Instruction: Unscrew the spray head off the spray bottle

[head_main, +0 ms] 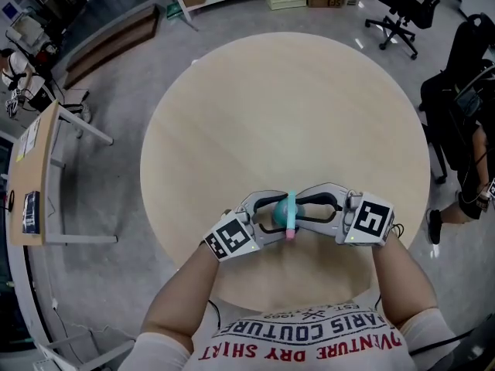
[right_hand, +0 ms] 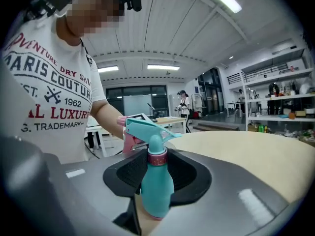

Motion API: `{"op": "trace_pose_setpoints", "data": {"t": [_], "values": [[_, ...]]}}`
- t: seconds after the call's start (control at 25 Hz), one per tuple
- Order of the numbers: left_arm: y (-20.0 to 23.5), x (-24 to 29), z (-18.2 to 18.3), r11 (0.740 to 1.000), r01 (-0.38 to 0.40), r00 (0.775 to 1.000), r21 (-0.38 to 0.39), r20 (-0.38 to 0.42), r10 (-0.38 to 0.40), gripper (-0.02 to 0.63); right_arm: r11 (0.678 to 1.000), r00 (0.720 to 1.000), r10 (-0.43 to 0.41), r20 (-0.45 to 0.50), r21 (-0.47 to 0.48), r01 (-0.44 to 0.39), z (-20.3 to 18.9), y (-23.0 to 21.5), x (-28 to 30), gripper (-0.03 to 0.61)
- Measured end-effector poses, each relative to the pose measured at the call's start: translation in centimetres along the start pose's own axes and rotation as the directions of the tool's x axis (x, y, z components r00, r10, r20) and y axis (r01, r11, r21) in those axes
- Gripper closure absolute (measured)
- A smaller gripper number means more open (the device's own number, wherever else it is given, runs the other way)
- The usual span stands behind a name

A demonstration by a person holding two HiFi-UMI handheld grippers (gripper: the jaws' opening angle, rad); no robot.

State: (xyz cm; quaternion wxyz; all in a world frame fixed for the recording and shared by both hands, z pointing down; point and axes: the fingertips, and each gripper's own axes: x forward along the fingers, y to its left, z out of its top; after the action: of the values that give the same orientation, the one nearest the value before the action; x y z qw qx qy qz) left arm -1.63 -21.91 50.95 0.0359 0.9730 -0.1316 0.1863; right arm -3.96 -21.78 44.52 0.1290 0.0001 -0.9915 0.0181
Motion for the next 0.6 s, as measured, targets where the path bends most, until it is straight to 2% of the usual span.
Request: {"op": "trace_pose_setpoints", "data": {"t": [0.12,0.2,0.32,0.4,0.48,0.6], "values": [[0.1,0.0,0.1,0.999,0.034,0.999,-0.012,-0.007,-0.034,0.290,1.000,0.999,0.027,-0.017,-0.003,-0.027,-0.1,-0.2,0.0,0.446],[0.2,-0.2,0.1,1.000,0.006,1.000,-0.026,0.008,-0.006,0.290,1.000,1.000,-0.018,-0.018,0.008,0.018,-0.1,-0.3,0.2,0.442],[0.5,-0.7,0.0,0.994,-0.098,0.994,-0.057,0.045,0.100,0.290,0.985,0.987,-0.157,0.018,0.070,0.156,0.3,-0.4,0.1,0.411],[0.8,-0.8,0.1,0.978,-0.189,0.979,-0.089,0.065,0.195,0.290,0.971,0.972,-0.227,0.057,0.083,0.222,0.2,-0.2,-0.3,0.411],[1.0,-0.7,0.2,0.955,-0.273,0.956,-0.119,0.077,0.283,0.290,0.963,0.964,-0.256,0.068,0.101,0.248,-0.5,0.2,-0.7,0.411],[1.0,-0.4,0.2,0.924,-0.357,0.927,-0.139,0.065,0.368,0.290,0.962,0.960,-0.272,0.067,0.054,0.268,-0.7,0.4,-0.8,0.411]]}}
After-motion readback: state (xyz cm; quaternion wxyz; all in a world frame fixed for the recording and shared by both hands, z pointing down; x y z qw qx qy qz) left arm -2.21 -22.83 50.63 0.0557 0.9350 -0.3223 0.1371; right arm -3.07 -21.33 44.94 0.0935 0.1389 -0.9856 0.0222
